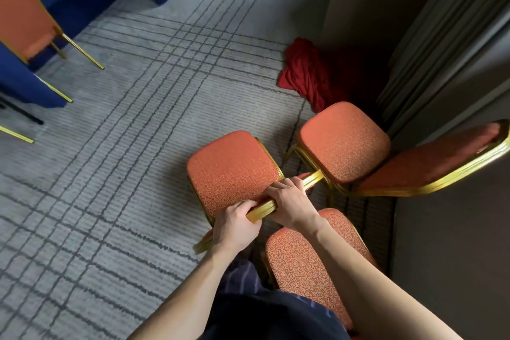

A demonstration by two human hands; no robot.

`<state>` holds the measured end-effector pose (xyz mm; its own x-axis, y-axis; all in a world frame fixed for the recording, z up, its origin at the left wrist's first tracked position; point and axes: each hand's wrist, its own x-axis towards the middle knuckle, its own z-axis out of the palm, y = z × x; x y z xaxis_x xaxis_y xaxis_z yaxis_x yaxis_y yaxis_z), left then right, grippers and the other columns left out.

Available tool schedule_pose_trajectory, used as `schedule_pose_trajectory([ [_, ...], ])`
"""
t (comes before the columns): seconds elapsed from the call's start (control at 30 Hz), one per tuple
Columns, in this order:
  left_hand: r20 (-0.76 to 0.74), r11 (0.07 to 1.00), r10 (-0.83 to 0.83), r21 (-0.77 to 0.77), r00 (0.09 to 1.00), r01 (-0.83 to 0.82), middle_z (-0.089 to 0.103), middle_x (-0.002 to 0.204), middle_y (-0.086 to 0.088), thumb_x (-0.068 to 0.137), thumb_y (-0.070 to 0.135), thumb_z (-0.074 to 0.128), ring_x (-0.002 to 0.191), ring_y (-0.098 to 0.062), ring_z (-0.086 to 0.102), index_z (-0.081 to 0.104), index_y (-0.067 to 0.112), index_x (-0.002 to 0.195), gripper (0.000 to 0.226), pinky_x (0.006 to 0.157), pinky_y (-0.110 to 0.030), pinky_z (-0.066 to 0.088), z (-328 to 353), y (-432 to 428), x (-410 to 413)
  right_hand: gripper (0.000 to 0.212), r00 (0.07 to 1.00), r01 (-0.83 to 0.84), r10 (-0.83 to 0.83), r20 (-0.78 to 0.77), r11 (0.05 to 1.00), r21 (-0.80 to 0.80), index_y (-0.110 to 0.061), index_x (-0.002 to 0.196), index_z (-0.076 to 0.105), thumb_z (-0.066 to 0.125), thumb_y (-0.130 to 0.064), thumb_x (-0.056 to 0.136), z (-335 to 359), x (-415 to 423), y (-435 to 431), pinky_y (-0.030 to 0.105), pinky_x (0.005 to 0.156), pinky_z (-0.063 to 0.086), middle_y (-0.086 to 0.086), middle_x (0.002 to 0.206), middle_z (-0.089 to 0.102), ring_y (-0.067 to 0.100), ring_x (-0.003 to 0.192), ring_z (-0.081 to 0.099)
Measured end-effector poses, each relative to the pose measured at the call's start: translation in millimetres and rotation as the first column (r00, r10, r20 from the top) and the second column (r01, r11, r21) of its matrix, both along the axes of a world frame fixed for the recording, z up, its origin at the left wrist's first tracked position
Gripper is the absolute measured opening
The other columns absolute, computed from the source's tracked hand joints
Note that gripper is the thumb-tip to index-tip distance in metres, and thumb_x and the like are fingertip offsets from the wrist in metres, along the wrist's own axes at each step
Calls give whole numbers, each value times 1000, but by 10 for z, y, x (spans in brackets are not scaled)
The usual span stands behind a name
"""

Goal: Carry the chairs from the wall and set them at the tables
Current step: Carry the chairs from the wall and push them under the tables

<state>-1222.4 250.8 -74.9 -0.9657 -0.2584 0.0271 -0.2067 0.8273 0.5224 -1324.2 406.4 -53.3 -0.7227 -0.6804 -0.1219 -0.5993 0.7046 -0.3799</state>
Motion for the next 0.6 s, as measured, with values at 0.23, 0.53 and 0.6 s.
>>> schedule_pose_trajectory([
  [0.23, -147, 997, 37, -66, 988, -47, 70, 73, 1, 74, 50, 63, 65, -33, 64, 66, 21, 76, 30, 49, -38, 44, 164, -410, -303, 32, 994, 14, -27, -103, 992, -129, -26, 102, 67, 71, -46, 76, 31, -334, -362, 40, 98, 32, -8, 93, 65, 22, 94, 58],
  [0.53, -226, 964, 40, -248, 973, -97, 64, 64, -5, 68, 47, 60, 57, -37, 63, 55, 16, 65, 32, 47, -37, 44, 551, -1055, -879, 27, 970, 139, -166, -174, 977, -160, -19, 85, 54, 66, -40, 74, 340, -830, -1046, 60, 100, 38, 2, 84, 60, 34, 90, 57],
  [0.6, -233, 963, 42, -249, 972, -101, 65, 64, -7, 69, 48, 59, 58, -39, 64, 55, 15, 67, 34, 49, -39, 46, 598, -1234, -1029, 26, 971, 130, -157, -182, 979, -154, -18, 86, 54, 67, -38, 74, 408, -999, -1213, 57, 97, 39, 2, 84, 61, 34, 90, 58],
])
